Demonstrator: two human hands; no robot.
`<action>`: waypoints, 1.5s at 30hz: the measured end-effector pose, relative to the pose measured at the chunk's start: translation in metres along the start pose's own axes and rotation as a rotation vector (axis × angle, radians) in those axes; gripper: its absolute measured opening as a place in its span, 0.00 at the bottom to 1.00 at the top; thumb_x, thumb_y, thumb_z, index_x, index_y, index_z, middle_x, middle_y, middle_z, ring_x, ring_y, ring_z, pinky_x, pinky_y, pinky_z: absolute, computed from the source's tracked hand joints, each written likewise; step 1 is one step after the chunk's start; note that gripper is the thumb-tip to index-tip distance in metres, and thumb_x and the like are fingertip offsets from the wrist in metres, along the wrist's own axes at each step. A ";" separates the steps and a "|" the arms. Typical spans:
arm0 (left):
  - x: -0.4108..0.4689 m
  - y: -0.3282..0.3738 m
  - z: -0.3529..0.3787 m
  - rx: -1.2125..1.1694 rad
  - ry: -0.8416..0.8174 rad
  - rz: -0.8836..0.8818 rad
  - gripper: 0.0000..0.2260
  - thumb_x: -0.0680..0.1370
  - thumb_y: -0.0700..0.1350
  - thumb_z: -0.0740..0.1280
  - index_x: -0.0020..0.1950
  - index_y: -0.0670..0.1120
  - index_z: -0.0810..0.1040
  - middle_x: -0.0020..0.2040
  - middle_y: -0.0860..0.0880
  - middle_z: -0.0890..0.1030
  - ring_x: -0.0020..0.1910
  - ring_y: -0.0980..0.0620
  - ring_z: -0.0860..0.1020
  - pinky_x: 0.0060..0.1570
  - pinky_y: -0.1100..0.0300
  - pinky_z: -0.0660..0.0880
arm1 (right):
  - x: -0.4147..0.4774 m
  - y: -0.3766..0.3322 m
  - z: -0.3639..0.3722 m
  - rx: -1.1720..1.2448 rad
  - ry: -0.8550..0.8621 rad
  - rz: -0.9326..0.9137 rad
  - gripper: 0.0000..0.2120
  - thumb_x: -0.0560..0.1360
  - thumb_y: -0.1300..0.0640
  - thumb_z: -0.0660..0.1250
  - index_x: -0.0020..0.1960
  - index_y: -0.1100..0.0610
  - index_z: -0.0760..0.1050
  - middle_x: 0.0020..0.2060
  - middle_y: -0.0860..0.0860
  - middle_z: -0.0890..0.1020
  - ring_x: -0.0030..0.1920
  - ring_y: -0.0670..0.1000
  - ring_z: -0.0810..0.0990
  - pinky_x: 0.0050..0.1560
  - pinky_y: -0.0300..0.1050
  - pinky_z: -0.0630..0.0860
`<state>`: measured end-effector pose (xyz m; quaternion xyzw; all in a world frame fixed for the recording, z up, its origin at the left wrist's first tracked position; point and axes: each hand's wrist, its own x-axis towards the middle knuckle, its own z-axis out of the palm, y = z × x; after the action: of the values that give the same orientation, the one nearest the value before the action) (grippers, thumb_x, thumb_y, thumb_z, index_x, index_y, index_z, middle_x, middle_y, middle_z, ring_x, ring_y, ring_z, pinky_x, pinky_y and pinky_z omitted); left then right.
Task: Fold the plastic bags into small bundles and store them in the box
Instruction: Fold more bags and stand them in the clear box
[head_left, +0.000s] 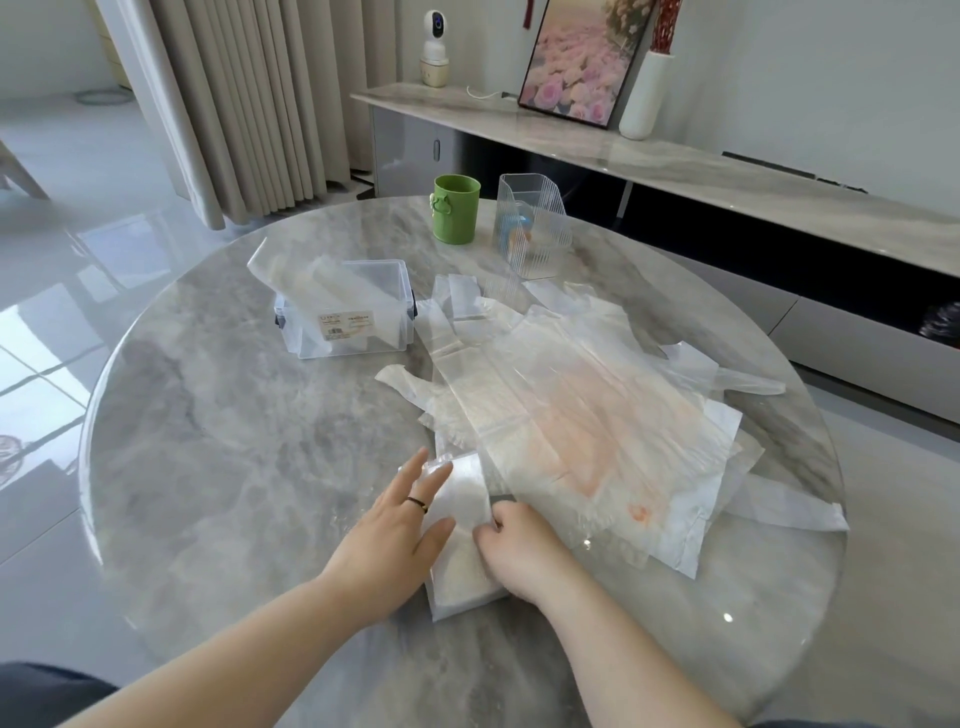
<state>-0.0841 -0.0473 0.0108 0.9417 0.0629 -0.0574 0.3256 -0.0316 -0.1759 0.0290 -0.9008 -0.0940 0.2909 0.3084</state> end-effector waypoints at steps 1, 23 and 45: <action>0.001 -0.003 0.000 0.008 0.020 -0.001 0.24 0.81 0.51 0.52 0.75 0.56 0.47 0.75 0.60 0.40 0.74 0.57 0.56 0.67 0.63 0.60 | 0.001 -0.002 0.000 -0.035 0.003 0.002 0.15 0.79 0.57 0.54 0.33 0.53 0.61 0.36 0.49 0.71 0.45 0.52 0.71 0.41 0.41 0.65; 0.010 -0.014 0.009 0.525 -0.017 0.086 0.41 0.65 0.55 0.24 0.76 0.49 0.49 0.76 0.54 0.45 0.69 0.60 0.36 0.63 0.62 0.24 | 0.000 0.011 0.044 -0.496 0.604 -0.382 0.16 0.74 0.50 0.61 0.59 0.55 0.67 0.53 0.54 0.77 0.46 0.52 0.79 0.44 0.42 0.75; 0.034 -0.002 -0.026 0.098 -0.162 -0.156 0.21 0.72 0.46 0.69 0.63 0.48 0.70 0.48 0.54 0.72 0.52 0.52 0.74 0.48 0.65 0.65 | -0.022 0.033 0.008 -0.360 0.312 -0.159 0.23 0.74 0.47 0.63 0.66 0.52 0.62 0.60 0.47 0.71 0.63 0.49 0.71 0.59 0.42 0.66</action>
<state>-0.0488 -0.0265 0.0249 0.9410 0.1065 -0.1614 0.2776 -0.0541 -0.2057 0.0143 -0.9650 -0.1662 0.1018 0.1755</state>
